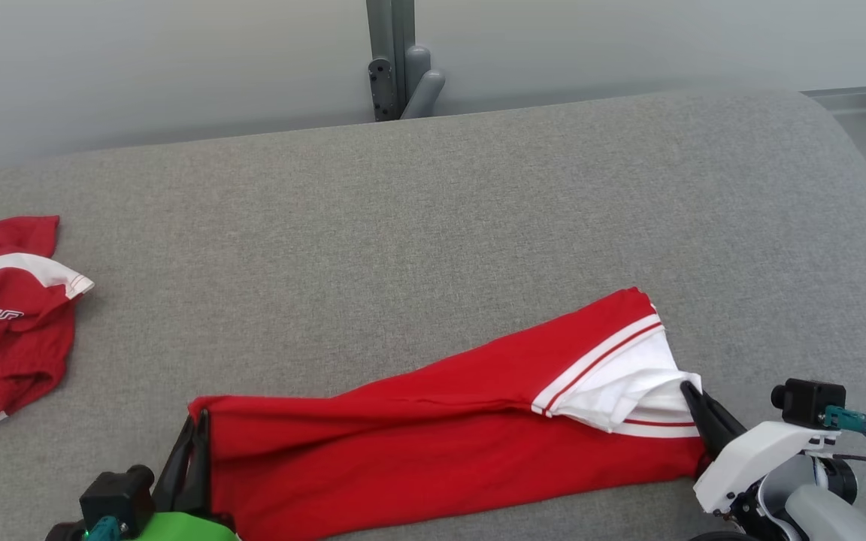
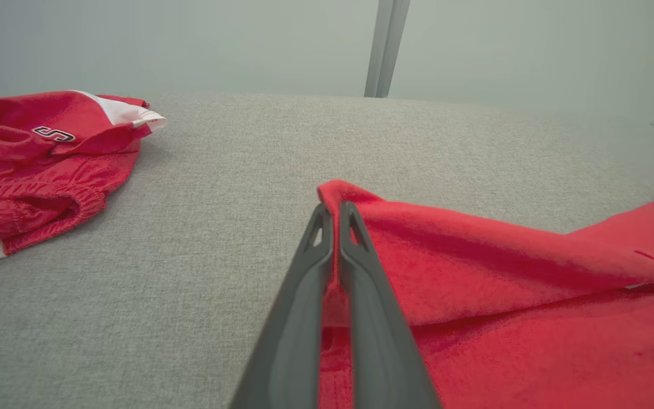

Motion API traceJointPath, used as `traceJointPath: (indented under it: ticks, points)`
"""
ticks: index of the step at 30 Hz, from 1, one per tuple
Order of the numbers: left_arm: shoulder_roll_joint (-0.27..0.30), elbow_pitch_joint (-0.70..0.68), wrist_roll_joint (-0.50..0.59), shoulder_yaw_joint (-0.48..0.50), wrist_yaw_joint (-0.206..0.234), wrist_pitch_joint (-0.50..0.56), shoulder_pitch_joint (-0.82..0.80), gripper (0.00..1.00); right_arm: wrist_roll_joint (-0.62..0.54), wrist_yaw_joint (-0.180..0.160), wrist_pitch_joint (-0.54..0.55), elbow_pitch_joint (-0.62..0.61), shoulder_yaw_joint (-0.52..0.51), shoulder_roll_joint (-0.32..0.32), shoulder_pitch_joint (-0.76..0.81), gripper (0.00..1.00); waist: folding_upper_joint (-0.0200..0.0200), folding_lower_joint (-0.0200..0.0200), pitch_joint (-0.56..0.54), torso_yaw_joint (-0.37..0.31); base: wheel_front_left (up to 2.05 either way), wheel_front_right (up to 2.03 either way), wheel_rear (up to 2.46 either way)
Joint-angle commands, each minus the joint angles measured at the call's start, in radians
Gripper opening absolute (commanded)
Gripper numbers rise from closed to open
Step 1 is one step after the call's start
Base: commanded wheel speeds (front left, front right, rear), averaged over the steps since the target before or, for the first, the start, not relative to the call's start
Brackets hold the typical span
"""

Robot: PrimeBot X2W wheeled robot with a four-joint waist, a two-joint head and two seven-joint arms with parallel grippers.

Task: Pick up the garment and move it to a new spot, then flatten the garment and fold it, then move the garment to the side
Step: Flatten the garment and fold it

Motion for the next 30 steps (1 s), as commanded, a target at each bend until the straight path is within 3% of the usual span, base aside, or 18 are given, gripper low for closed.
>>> traceJointPath:
  ticks: [1, 2, 3, 4, 5, 10, 13, 20, 30]
  points:
    - [-0.004, 0.003, 0.009, 0.003, -0.003, 0.001, 0.034, 0.24, -0.014, -0.002, -0.004, 0.002, -0.008, 0.007, 0.025, 0.00, -0.0001, 0.0001, -0.001, 0.001, 0.00, 0.00, 0.00]
    - [-0.008, 0.005, 0.011, 0.006, -0.003, 0.001, 0.046, 0.36, -0.020, -0.002, -0.003, 0.008, -0.016, 0.012, 0.031, 0.00, -0.0001, 0.0001, -0.002, 0.001, 0.00, 0.00, 0.00]
    - [-0.013, 0.013, 0.014, 0.010, -0.003, 0.001, 0.058, 0.68, -0.019, -0.002, -0.003, 0.014, -0.025, 0.016, 0.036, 0.00, -0.0001, 0.0001, -0.003, 0.002, 0.00, 0.00, 0.00]
    - [-0.018, 0.022, 0.016, 0.012, -0.003, 0.001, 0.070, 1.00, -0.026, -0.002, -0.003, 0.018, -0.031, 0.018, 0.039, 0.36, -0.0001, 0.0001, -0.004, 0.003, 0.00, 0.00, 0.00]
    - [-0.022, 0.029, 0.018, 0.019, -0.003, 0.001, 0.078, 1.00, -0.034, -0.002, -0.003, 0.021, -0.039, 0.021, 0.038, 1.00, -0.0001, 0.0001, -0.005, 0.004, 0.00, 0.00, 0.00]
    - [-0.044, 0.022, 0.065, 0.088, 0.006, 0.001, 0.139, 1.00, -0.065, -0.002, -0.003, 0.002, -0.122, 0.037, 0.069, 1.00, -0.0001, 0.0001, -0.009, 0.008, 0.00, 0.00, 0.00]
    - [-0.056, -0.010, 0.101, 0.119, 0.032, 0.001, 0.165, 1.00, -0.105, -0.002, -0.003, -0.019, -0.183, 0.043, 0.083, 1.00, -0.0001, 0.0001, -0.010, 0.014, 0.00, 0.00, 0.00]
    - [-0.064, -0.056, 0.113, 0.110, 0.065, 0.001, 0.163, 1.00, -0.229, -0.002, -0.003, -0.040, -0.267, 0.078, 0.096, 1.00, -0.0001, 0.0001, -0.003, 0.039, 0.00, 0.00, 0.00]
    - [-0.063, -0.068, 0.080, 0.049, 0.075, 0.001, 0.096, 1.00, -0.363, -0.002, 0.018, 0.131, -0.270, 0.117, -0.009, 1.00, -0.0001, 0.0001, 0.047, 0.100, 0.00, 0.00, 0.00]
